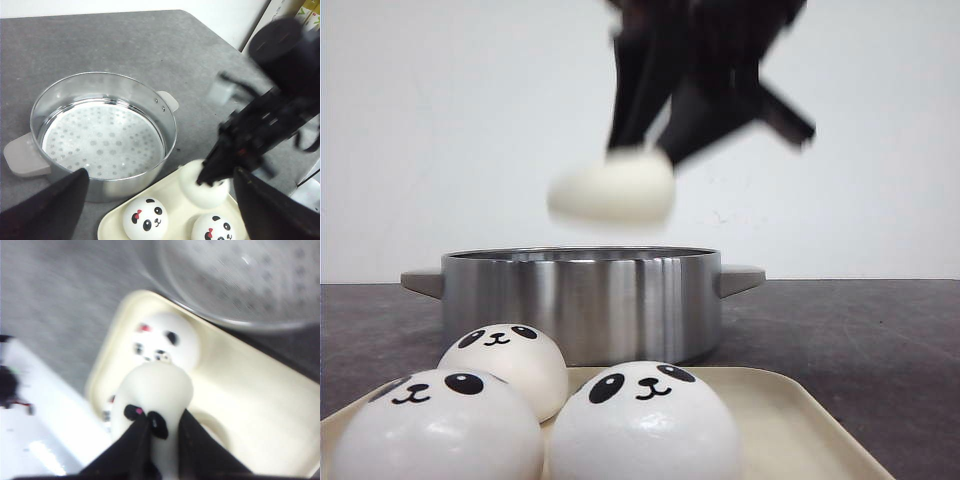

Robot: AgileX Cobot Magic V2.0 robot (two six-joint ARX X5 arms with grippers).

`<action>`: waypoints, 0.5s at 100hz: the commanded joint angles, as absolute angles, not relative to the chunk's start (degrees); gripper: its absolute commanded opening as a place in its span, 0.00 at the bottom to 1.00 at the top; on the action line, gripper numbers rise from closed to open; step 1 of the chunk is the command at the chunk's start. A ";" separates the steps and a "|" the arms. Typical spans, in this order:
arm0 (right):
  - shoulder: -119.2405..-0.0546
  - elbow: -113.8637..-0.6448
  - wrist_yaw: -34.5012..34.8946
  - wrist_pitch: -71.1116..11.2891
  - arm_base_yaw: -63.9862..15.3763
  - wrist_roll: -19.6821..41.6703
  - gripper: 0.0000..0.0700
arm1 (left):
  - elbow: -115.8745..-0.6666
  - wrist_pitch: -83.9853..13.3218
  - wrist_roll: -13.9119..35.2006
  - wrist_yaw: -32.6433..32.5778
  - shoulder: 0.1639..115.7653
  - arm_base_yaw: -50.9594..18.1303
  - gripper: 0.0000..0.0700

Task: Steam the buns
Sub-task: 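Lift the bun with the right gripper and carry it over the pot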

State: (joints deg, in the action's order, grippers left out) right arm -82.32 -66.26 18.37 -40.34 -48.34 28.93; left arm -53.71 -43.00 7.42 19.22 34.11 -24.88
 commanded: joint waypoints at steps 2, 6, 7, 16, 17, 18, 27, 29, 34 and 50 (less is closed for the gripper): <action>-81.47 -69.78 18.37 -40.75 -48.95 28.93 0.00 | -54.70 -41.93 6.70 18.85 34.44 -25.21 0.79; -81.08 -71.68 17.72 -40.73 -48.95 28.86 0.00 | -54.70 -41.93 6.70 18.83 34.46 -25.21 0.79; -81.08 -72.27 17.47 -40.73 -48.93 28.82 0.00 | -54.70 -41.91 6.70 18.83 34.46 -25.21 0.79; -81.36 -77.76 12.99 -40.73 -48.03 27.16 0.00 | -54.70 -41.65 6.70 18.81 34.46 -25.21 0.79; -81.52 -78.39 12.43 -40.69 -47.88 27.00 0.00 | -54.70 -41.58 6.70 18.81 34.44 -25.21 0.79; -81.69 -78.98 11.86 -40.69 -47.72 26.85 0.00 | -54.70 -41.54 6.70 18.81 34.46 -25.21 0.79; -84.95 -84.86 8.16 -40.53 -46.24 25.80 0.00 | -54.70 -40.91 6.72 17.85 34.46 -25.21 0.79; -85.95 -86.08 7.90 -40.58 -45.84 25.56 0.00 | -54.70 -40.82 6.70 17.54 34.46 -25.21 0.79; -88.68 -89.12 7.88 -40.82 -44.58 24.82 0.00 | -54.70 -40.66 6.70 16.75 34.46 -25.21 0.79; -99.02 -96.79 7.33 -41.43 -41.50 23.29 0.00 | -54.70 -40.69 6.70 16.25 34.50 -25.21 0.79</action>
